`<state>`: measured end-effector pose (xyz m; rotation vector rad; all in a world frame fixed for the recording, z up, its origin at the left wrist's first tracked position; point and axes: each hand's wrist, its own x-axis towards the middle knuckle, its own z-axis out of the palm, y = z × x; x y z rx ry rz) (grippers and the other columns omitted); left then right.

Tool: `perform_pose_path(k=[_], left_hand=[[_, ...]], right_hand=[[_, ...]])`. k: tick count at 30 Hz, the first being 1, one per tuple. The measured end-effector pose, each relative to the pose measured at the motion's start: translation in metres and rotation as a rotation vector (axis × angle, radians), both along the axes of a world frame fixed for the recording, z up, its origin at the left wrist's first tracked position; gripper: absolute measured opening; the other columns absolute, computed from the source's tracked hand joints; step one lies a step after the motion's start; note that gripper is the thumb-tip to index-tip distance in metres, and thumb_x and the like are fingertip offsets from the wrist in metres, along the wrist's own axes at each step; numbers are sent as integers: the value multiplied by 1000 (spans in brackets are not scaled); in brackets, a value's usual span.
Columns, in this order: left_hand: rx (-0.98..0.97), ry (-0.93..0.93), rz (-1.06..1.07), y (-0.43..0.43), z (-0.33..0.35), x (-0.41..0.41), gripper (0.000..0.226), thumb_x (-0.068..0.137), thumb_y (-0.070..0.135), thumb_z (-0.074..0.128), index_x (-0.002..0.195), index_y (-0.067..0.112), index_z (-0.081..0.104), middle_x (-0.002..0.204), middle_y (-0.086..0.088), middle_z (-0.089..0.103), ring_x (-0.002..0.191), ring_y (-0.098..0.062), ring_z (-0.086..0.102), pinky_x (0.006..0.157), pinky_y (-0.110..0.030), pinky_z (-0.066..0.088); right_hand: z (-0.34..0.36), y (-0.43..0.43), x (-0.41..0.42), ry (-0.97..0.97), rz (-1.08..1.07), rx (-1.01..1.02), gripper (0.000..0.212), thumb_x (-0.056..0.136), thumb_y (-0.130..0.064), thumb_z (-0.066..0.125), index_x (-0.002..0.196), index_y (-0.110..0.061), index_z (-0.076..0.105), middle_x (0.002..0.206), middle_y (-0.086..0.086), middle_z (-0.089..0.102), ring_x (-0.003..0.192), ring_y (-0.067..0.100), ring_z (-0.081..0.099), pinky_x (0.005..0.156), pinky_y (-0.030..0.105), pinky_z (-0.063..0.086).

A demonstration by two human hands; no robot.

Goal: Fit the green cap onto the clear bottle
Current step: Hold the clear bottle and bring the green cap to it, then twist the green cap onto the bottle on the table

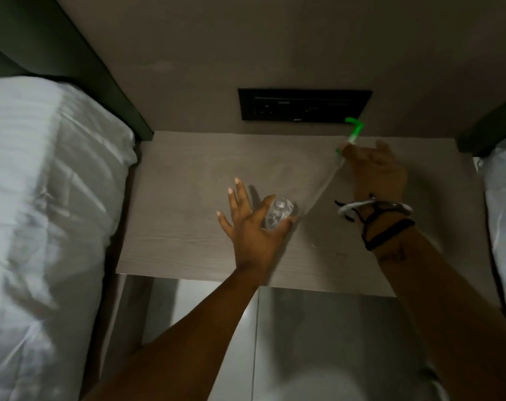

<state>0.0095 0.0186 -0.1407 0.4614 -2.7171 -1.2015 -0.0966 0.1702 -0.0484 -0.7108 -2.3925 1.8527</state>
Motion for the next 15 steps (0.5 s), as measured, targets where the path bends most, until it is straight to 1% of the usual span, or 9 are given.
perform_pose_path(k=[1,3,4,5,6,7,11,13,15], left_hand=[[-10,-9,2,1,-2,1,55,73,75,56,120,45,58,162,7,-8,148,-12,-15,111,-45,-20],[-6,-14,24,2,-3,3,55,73,75,57,119,45,58,161,9,-8,148,-10,-15,112,-46,-20],[3,-9,39,1,-2,3,55,73,75,57,120,46,57,162,10,-8,148,-8,-15,112,-45,-19],[10,-7,56,1,-2,4,56,72,76,57,120,46,57,162,10,-7,148,-8,-15,112,-44,-19],[12,-8,71,2,-1,5,58,72,76,56,121,46,56,162,10,-6,148,-8,-14,112,-44,-18],[11,-8,87,2,0,6,59,71,77,55,121,45,56,162,10,-5,148,-8,-13,112,-44,-18],[2,-11,91,2,8,3,61,74,75,53,125,43,54,163,7,-5,149,-13,-11,113,-46,-17],[8,-12,96,2,12,-2,61,75,76,50,127,44,53,164,4,-4,150,-15,-9,114,-48,-16],[12,-2,99,0,15,-4,60,75,76,49,126,44,53,164,2,-1,150,-17,-7,115,-49,-15]], right_hand=[[9,-2,6,76,-43,-97,26,74,-30,76,50,-35,69,100,-33,59,130,12,45,110,35,37],[21,-12,15,178,-44,-213,28,74,-28,77,49,-39,69,97,-42,60,129,8,45,109,35,38],[24,-19,17,211,-13,-225,28,75,-28,76,50,-39,68,105,-38,63,129,5,43,106,27,37],[25,-24,20,242,19,-210,27,75,-29,76,52,-40,69,122,-26,62,129,0,41,101,16,36],[25,-29,22,267,50,-168,22,76,-30,76,58,-42,70,137,-12,54,128,-4,40,96,8,34],[24,-34,23,281,77,-142,17,77,-30,76,66,-43,71,146,-6,45,129,-4,38,95,6,34],[9,-42,29,279,204,73,16,79,-31,73,89,-41,66,155,-1,29,140,13,28,115,40,29],[4,-42,32,330,300,192,19,80,-35,71,98,-34,65,155,5,28,141,23,27,116,47,27],[-2,-41,36,391,439,286,30,79,-39,70,105,-25,66,153,10,29,141,30,26,117,47,24]])
